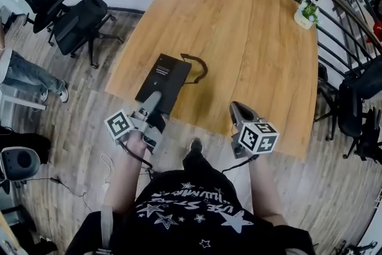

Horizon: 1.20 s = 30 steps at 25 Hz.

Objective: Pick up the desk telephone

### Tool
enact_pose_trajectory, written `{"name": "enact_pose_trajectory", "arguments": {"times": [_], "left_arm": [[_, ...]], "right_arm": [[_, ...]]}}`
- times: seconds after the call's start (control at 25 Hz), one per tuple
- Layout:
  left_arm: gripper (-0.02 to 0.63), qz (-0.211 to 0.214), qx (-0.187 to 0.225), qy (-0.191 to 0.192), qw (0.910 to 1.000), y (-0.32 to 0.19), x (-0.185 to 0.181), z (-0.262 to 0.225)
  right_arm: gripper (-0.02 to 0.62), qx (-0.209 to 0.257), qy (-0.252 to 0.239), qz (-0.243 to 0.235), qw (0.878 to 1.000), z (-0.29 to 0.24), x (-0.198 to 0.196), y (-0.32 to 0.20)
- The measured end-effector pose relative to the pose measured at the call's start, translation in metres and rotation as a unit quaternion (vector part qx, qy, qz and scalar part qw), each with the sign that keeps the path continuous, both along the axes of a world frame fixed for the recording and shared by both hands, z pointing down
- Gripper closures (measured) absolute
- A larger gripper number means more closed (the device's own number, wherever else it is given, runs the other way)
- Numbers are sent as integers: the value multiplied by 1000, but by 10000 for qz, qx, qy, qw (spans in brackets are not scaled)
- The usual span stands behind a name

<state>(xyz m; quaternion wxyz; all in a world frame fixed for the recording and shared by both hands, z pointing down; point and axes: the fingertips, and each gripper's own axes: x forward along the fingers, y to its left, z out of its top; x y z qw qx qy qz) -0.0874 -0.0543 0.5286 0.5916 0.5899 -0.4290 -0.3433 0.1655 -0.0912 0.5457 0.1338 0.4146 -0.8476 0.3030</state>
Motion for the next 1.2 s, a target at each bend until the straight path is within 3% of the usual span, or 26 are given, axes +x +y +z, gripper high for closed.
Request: {"name": "enact_pose_trajectory", "arguments": {"times": [0.6,1.2], "left_arm": [[419,245,203,31,9995,80,-9,-16],[419,157,302,151,9993,168,-9,-30]], "right_arm": [[594,135,161,108,9997,-14,-15,84],[594,495,182,145,9985,-37,-12,159]]}}
